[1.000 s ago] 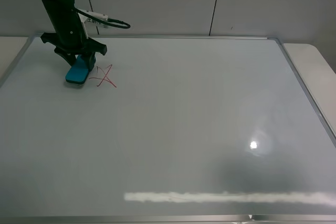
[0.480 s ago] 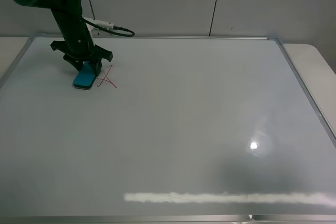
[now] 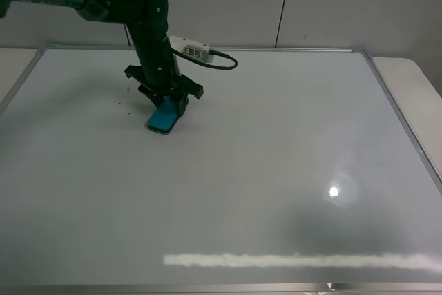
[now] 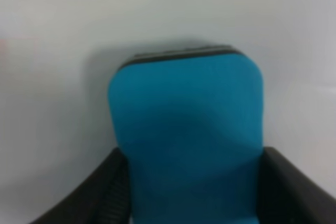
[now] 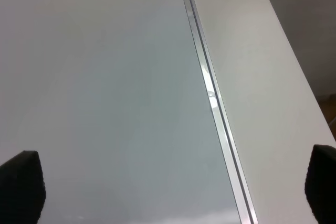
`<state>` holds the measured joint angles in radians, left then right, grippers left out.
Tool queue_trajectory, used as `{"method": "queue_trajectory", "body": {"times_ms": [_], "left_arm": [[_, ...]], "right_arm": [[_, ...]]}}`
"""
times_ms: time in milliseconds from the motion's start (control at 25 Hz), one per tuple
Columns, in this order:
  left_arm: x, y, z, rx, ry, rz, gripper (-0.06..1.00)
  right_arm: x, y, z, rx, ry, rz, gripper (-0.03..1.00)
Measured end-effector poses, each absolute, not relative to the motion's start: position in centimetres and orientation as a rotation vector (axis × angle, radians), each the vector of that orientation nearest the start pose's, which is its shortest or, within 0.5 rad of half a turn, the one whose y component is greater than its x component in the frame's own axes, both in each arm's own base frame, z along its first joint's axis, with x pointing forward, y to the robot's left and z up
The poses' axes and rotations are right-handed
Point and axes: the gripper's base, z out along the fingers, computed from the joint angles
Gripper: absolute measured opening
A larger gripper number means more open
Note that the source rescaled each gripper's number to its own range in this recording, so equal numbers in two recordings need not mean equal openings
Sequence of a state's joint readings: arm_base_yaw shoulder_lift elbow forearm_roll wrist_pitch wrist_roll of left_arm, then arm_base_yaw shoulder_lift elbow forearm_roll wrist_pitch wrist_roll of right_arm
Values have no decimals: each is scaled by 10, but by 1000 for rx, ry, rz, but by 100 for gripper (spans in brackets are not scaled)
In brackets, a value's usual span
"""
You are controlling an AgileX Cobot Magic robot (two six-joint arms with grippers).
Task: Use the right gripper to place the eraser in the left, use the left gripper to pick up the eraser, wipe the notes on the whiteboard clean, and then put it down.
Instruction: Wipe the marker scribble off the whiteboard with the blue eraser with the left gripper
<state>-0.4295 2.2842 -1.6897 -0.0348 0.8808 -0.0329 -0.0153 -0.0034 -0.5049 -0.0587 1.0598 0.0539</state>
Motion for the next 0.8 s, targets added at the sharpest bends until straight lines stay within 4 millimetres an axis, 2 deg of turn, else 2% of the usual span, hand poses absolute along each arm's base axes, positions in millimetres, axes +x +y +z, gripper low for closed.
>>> {"method": "queue_trajectory", "body": {"times_ms": [80, 160, 360, 480, 640, 800], "left_arm": [[411, -208, 119, 610, 2906, -116, 1], [409, -212, 119, 626, 2900, -120, 1], [418, -197, 121, 557, 2903, -182, 1], [437, -167, 122, 431, 2888, -200, 1], [464, -104, 126, 227, 2865, -176, 1], [476, -40, 125, 24, 2857, -157, 1]], "right_arm": [[-6, -5, 279, 73, 2033, -46, 100], [-6, -5, 279, 73, 2033, -46, 100], [-6, -5, 279, 73, 2033, -46, 100], [-6, -5, 279, 73, 2033, -46, 100], [-6, -5, 279, 73, 2033, -46, 100], [-6, -5, 279, 73, 2033, -46, 100]]}}
